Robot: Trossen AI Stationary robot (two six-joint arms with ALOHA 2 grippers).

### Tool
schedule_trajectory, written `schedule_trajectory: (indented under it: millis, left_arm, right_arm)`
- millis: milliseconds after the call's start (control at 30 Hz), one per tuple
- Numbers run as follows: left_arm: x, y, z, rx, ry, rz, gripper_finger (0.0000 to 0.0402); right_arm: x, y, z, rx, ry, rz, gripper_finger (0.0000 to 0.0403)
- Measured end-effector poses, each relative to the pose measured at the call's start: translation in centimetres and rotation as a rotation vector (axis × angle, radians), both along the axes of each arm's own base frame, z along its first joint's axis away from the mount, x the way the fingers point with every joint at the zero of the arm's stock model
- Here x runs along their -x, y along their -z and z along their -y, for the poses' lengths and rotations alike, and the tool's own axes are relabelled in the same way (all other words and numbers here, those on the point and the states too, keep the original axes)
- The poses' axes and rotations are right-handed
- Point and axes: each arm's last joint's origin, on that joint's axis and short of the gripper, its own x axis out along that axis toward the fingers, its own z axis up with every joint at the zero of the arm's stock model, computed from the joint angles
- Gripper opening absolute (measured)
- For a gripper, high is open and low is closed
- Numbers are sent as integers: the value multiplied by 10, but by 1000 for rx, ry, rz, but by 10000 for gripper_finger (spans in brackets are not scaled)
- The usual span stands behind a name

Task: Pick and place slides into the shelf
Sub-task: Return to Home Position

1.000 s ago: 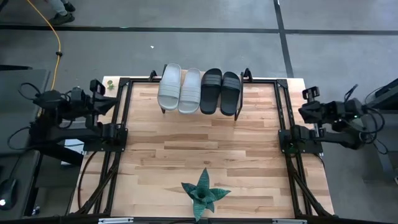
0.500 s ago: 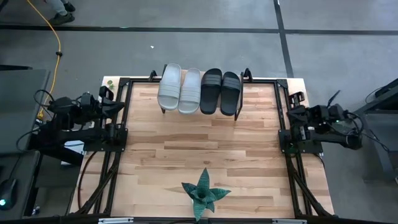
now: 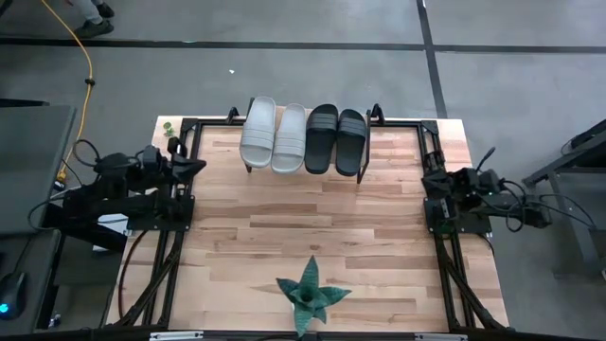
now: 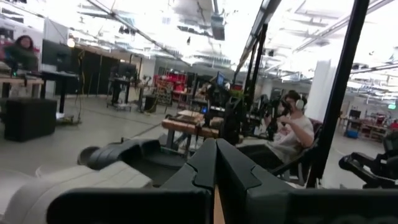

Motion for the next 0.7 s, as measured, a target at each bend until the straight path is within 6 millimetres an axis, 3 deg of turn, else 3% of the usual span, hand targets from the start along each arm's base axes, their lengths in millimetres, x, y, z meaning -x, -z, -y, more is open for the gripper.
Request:
schedule_trajectory:
  millis: [167, 700]
  left_arm:
    - [-6, 9, -1, 23, 0, -18, 1]
    - [-30, 47, -6, 64, 34, 44, 1]
  right_arm:
    - [-6, 11, 1, -24, 14, -61, 0]
    - [-6, 12, 1, -34, 13, -74, 0]
